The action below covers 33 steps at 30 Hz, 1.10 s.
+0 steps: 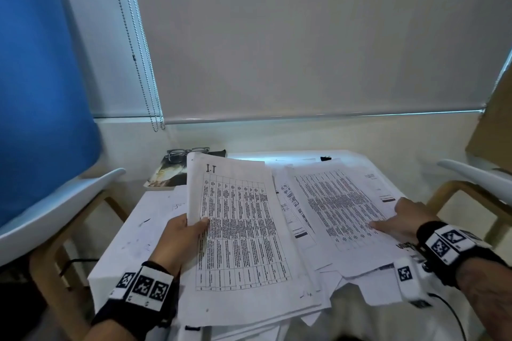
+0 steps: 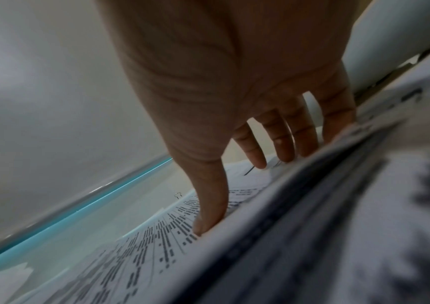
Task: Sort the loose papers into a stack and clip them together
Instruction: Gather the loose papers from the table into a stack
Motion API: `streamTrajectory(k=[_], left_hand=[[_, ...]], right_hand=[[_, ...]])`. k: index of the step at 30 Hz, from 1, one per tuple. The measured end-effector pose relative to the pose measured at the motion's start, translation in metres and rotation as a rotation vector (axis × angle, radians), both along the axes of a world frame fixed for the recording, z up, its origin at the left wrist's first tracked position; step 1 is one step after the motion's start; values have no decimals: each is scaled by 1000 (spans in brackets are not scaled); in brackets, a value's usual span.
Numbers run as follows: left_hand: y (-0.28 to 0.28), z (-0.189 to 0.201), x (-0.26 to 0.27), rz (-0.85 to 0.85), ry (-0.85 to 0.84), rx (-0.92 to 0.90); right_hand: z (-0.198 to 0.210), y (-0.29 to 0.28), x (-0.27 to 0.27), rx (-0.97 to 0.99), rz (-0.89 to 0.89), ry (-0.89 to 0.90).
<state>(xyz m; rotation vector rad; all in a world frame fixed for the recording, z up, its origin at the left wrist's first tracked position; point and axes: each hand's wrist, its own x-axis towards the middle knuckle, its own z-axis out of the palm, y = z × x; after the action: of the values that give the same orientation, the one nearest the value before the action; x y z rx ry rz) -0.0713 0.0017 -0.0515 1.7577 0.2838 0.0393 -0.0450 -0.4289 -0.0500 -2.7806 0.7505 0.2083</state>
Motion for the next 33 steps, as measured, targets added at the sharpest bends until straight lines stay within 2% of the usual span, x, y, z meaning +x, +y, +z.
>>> streamTrajectory(k=[7,9,13,16,19,21,24,27,33], left_hand=[[1,-1,0,-18,12,-6],[2,0,-1,-24,10,-15],[11,2,-1,-49,-8,-59],[21,7,-2,-44,-46,-146],[28,12,-3,-88,-33,-397],[27,15,-4,-117,-2,-565],[19,17,-5,-156,32,-672],[9,20,-8,-187,-3,-669],[19,5,-6,-21,-129,-374]], right_hand=[[4,-4,-3,61,2,54],[6,-7,-3,119,39,13],[17,-9,-9,334,96,-325],[42,8,-31,629,131,-617],[59,32,-51,884,182,-732],[60,52,-59,958,204,-770],[53,89,-74,1012,271,-763],[50,125,-86,1059,358,-678],[53,159,-86,1039,515,-444]])
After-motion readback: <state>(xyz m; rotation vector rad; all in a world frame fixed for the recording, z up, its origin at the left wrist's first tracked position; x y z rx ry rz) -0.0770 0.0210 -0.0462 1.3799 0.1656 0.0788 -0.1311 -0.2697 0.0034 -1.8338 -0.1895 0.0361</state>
